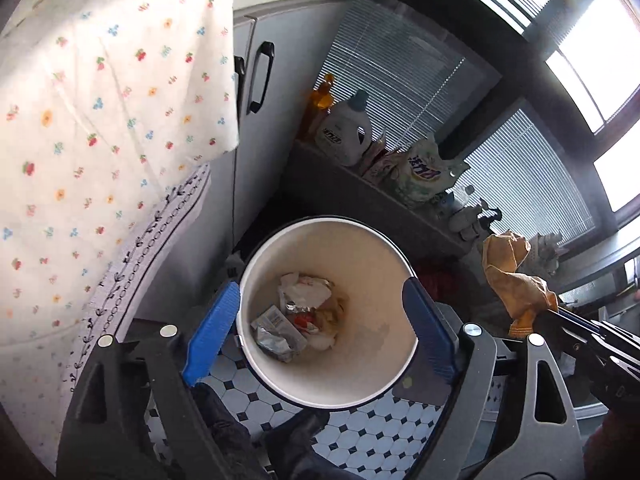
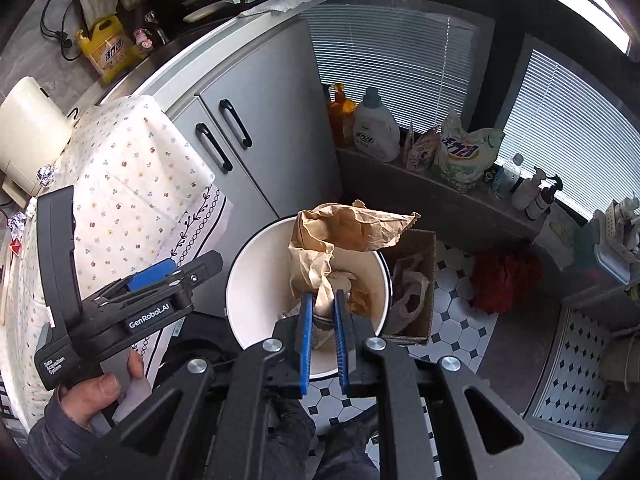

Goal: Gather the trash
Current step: 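Open the left gripper over the bin while the right releases the brown paper, then move both grippers back to the counter toward the foil ball and red scrap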

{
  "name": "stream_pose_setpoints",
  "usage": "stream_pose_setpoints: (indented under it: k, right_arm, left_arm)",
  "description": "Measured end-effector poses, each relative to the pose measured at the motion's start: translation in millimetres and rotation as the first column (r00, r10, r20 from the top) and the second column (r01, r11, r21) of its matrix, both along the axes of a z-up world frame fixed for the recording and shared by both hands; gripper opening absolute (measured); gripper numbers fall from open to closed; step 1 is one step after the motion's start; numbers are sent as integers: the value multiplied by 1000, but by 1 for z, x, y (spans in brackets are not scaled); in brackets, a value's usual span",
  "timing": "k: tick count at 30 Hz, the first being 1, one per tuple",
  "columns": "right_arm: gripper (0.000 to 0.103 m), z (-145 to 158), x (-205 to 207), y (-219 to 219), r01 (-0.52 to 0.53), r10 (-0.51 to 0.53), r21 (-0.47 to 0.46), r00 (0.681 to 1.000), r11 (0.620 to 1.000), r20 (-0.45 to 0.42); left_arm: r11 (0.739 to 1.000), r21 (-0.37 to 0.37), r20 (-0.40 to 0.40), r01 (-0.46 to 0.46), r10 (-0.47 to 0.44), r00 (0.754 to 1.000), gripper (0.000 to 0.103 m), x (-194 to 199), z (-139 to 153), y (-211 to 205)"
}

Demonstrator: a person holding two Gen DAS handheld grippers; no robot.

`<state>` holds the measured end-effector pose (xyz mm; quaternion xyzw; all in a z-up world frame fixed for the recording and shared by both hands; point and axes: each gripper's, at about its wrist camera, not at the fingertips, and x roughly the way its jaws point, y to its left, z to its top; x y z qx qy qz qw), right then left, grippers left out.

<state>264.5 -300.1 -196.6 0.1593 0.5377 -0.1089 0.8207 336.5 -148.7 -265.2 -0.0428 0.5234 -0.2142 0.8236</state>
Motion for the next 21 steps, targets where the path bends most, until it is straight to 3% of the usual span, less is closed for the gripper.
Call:
stream_pose_setpoints:
  k: [3,5,7,9,14,21]
  right_arm:
    - [19,3,14,12,-26,26,-1,999,1000,20]
    - [65,6,21,21,-33,34,-27,999,999,28]
    - [69,11,25,29,-21,25,-64,999,998,48]
    - [70,13,30,35,-34,36,-46,998,998,46]
    - [84,27,38,50,-45,48,-47,996,998,74]
    - [95,62,57,84,-64,71,-47,982,997,175]
  left_arm:
    - [998,38,42,-44,43,998,92,2,16,19]
    - [997,49,53,-64,61,997,92,3,25,31]
    - [994,58,74,-89,84,994,94,3,34,43]
    - [990,74,103,-119,111,988,96,2,45,55]
    - [979,71,171,-189,174,970,97,2,78,90]
    - [945,81,276,-317,284,918,97,9,125,150]
